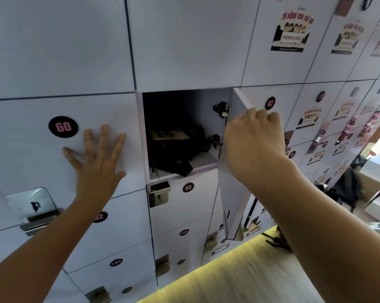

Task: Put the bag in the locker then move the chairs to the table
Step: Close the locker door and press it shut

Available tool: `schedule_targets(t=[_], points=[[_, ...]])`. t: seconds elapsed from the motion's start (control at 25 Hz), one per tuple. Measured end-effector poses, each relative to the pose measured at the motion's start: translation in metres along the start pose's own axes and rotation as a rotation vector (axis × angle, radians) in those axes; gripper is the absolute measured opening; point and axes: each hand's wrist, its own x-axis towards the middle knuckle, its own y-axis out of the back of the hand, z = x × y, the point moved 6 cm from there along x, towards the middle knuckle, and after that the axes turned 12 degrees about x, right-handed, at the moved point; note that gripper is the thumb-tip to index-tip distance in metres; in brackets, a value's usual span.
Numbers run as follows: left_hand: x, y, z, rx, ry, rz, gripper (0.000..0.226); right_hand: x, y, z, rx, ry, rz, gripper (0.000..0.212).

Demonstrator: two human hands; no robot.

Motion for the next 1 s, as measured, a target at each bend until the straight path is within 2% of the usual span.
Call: schedule_targets(t=[0.16, 0.24, 0.32, 0.4, 0.48, 0.6, 0.8, 1.0], points=[[0.001, -0.001, -0.002, -0.001, 0.005, -0.006, 0.117, -0.005, -0.001, 0.038, 0.719, -0.062, 0.393, 0.034], [0.001, -0.001, -0.001, -0.011, 0.008, -0.01, 0.117, -0.014, -0.017, 0.046, 1.004, -0.032, 0.574, 0.04], [0.001, -0.001, 0.0, -0.016, 0.007, -0.01, 0.116, -0.02, -0.033, 0.05, 1.275, 0.172, 0.753, 0.038], [0.001, 0.0, 0.0, -0.018, 0.011, -0.01, 0.115, -0.018, -0.062, 0.049, 1.479, 0.402, 0.736, 0.041], [0.0, 0.001, 0.0, -0.02, 0.007, -0.006, 0.114, -0.007, -0.088, 0.044, 1.532, 0.502, 0.61, 0.052], [0.002, 0.001, 0.0, -0.008, 0.008, 0.001, 0.113, 0.008, -0.105, 0.028, 1.46, 0.486, 0.497, 0.07], [0.0, 0.001, -0.001, 0.017, -0.007, 0.01, 0.114, 0.027, -0.115, -0.007, 1.413, 0.579, 0.526, 0.078], [0.002, 0.0, -0.002, 0.043, -0.018, 0.043, 0.114, 0.061, -0.127, -0.06, 1.21, 0.426, 0.477, 0.098]])
